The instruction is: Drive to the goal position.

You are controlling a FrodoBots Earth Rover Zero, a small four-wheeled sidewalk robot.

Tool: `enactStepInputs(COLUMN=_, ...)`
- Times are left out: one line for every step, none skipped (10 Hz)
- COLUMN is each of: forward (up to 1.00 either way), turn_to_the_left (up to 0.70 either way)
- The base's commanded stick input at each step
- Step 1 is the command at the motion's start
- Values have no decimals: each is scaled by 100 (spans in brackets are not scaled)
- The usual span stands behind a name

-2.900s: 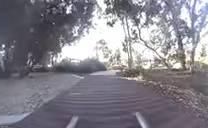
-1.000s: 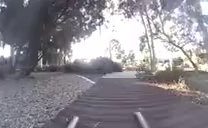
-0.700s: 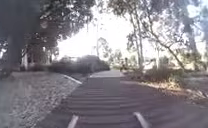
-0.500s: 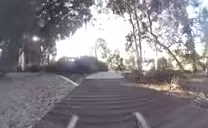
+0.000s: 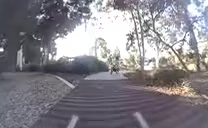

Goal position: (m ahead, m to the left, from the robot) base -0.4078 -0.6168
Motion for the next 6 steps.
enactStepInputs(forward=100, turn_to_the_left=0)
enactStepInputs(forward=100, turn_to_the_left=0)
enactStepInputs(forward=100, turn_to_the_left=0)
enactStepInputs(forward=100, turn_to_the_left=0)
enactStepInputs(forward=100, turn_to_the_left=0)
enactStepInputs(forward=0, turn_to_the_left=0)
